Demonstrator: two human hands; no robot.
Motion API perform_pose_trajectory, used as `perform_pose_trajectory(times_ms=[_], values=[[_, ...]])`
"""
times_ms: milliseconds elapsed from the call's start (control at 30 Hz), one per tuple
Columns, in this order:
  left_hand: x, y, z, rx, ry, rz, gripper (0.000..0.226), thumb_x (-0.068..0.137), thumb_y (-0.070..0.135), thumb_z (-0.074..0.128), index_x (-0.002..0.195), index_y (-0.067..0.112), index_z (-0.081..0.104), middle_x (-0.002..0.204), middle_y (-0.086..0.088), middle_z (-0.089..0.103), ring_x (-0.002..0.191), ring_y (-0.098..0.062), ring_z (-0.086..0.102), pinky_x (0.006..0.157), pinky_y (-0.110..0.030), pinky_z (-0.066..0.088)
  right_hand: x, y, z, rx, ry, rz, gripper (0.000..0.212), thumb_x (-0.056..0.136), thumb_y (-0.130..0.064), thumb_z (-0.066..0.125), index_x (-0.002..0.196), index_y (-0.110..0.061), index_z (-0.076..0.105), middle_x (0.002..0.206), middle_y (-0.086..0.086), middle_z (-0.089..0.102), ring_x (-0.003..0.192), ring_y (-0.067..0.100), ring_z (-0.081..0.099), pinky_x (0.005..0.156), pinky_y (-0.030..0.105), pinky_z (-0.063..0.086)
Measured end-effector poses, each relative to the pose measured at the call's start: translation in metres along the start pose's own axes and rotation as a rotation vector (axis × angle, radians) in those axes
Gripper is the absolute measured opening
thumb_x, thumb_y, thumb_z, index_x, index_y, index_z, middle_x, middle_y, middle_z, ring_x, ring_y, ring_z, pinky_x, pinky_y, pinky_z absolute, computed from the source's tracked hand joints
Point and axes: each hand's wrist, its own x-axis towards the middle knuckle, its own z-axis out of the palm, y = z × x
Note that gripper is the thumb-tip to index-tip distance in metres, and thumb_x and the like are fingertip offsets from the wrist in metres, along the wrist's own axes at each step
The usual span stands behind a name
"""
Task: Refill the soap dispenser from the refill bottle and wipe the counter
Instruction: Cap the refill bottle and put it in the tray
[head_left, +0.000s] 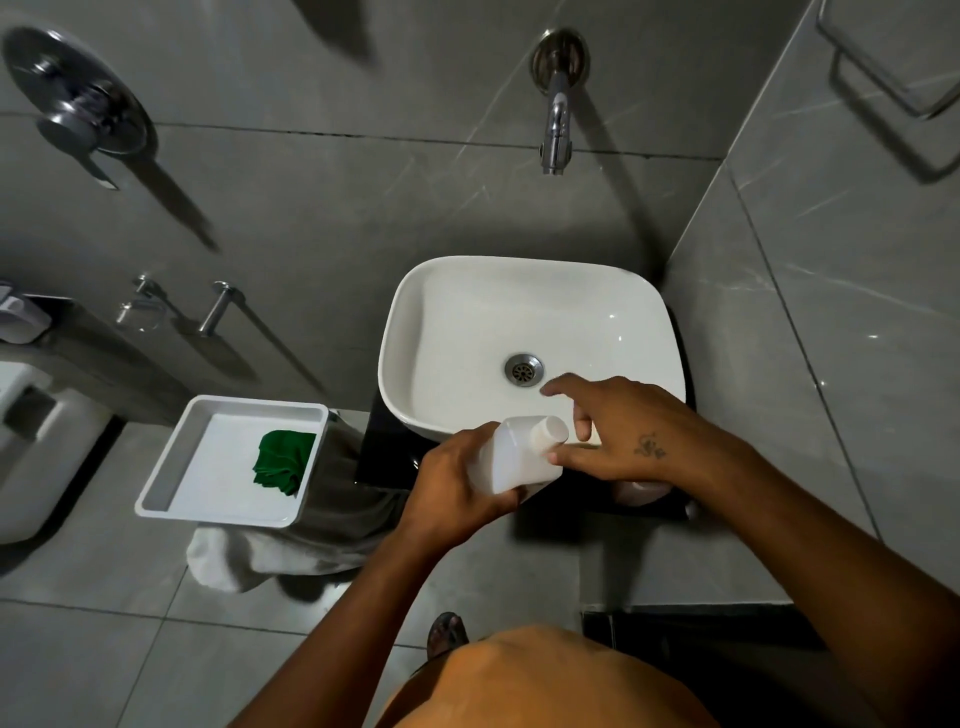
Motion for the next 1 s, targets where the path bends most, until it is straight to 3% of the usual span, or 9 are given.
perform_pose_trajectory(times_ms=[67, 133, 267, 400, 533, 633, 833, 900, 1000], values=[[-0.001, 0.000, 0.000, 0.014, -0.004, 0.010, 0.081, 0.063, 0.054, 0.087, 0.136, 0.035, 0.058, 0.123, 0.016, 0.070, 0.111, -0.008, 0.066, 0.089, -0.034, 0.059, 0.001, -0.002, 0.002, -0.063, 0.020, 0.004, 0.044, 0.075, -0.075, 0.054, 0.095, -0.036, 0.061, 0.078, -0.013, 0.063, 0.075, 0.012, 0.061, 0.060, 0.028, 0.041], [-0.002, 0.000, 0.000, 0.011, -0.008, 0.017, 0.080, 0.064, 0.053, 0.087, 0.136, 0.036, 0.058, 0.124, 0.017, 0.069, 0.112, -0.007, 0.066, 0.089, -0.033, 0.060, 0.003, -0.004, 0.002, -0.094, 0.095, 0.040, 0.057, 0.076, -0.083, 0.043, 0.073, -0.028, 0.058, 0.066, -0.011, 0.060, 0.065, 0.009, 0.057, 0.053, 0.026, 0.034], [-0.003, 0.000, -0.001, -0.015, 0.002, -0.002, 0.080, 0.063, 0.051, 0.089, 0.135, 0.034, 0.060, 0.122, 0.016, 0.070, 0.111, -0.008, 0.066, 0.088, -0.035, 0.060, 0.000, -0.003, -0.001, 0.019, 0.028, 0.003, 0.055, 0.069, -0.083, 0.048, 0.106, -0.042, 0.055, 0.077, -0.013, 0.063, 0.074, 0.007, 0.061, 0.059, 0.025, 0.039], [-0.005, 0.001, -0.001, -0.013, -0.005, 0.008, 0.080, 0.063, 0.050, 0.090, 0.135, 0.034, 0.060, 0.123, 0.016, 0.070, 0.111, -0.005, 0.066, 0.089, -0.033, 0.059, 0.003, -0.004, 0.005, -0.099, 0.123, 0.041, 0.062, 0.080, -0.083, 0.034, 0.072, -0.026, 0.057, 0.064, -0.008, 0.060, 0.063, 0.010, 0.057, 0.053, 0.026, 0.035], [-0.005, 0.004, -0.002, -0.027, 0.005, -0.007, 0.081, 0.063, 0.051, 0.090, 0.136, 0.036, 0.059, 0.123, 0.018, 0.069, 0.112, -0.004, 0.065, 0.089, -0.031, 0.060, 0.001, 0.000, 0.006, 0.008, 0.030, -0.002, 0.055, 0.071, -0.084, 0.041, 0.108, -0.045, 0.050, 0.078, -0.015, 0.062, 0.074, 0.009, 0.062, 0.059, 0.026, 0.040], [-0.005, 0.006, -0.002, -0.015, -0.013, 0.014, 0.078, 0.064, 0.050, 0.090, 0.135, 0.038, 0.058, 0.123, 0.019, 0.069, 0.112, -0.005, 0.066, 0.088, -0.033, 0.060, 0.002, 0.003, 0.009, -0.072, 0.072, 0.011, 0.055, 0.074, -0.086, 0.036, 0.095, -0.038, 0.056, 0.077, -0.013, 0.063, 0.072, 0.009, 0.060, 0.058, 0.026, 0.039], [-0.005, 0.008, 0.000, -0.080, -0.007, -0.001, 0.079, 0.064, 0.046, 0.091, 0.136, 0.034, 0.060, 0.123, 0.015, 0.071, 0.112, -0.009, 0.067, 0.090, -0.038, 0.060, 0.004, 0.005, 0.014, -0.016, 0.025, -0.017, 0.051, 0.075, -0.080, 0.037, 0.101, -0.040, 0.056, 0.076, -0.017, 0.059, 0.073, 0.008, 0.059, 0.058, 0.025, 0.039], [-0.005, 0.008, 0.000, -0.113, 0.002, -0.014, 0.079, 0.064, 0.044, 0.091, 0.136, 0.035, 0.061, 0.121, 0.015, 0.072, 0.112, -0.009, 0.068, 0.090, -0.038, 0.060, 0.006, 0.005, 0.023, 0.166, 0.064, 0.051, 0.044, 0.081, -0.078, 0.041, 0.092, -0.038, 0.056, 0.077, -0.015, 0.063, 0.072, 0.007, 0.060, 0.060, 0.028, 0.046], [-0.005, 0.012, -0.003, -0.176, 0.055, -0.021, 0.076, 0.066, 0.038, 0.092, 0.136, 0.041, 0.061, 0.122, 0.018, 0.072, 0.112, -0.005, 0.069, 0.092, -0.035, 0.060, 0.009, 0.006, 0.037, 0.842, 0.096, 0.318, 0.034, 0.096, -0.058, 0.050, 0.099, -0.028, 0.066, 0.093, 0.003, 0.071, 0.082, 0.019, 0.069, 0.073, 0.047, 0.062]])
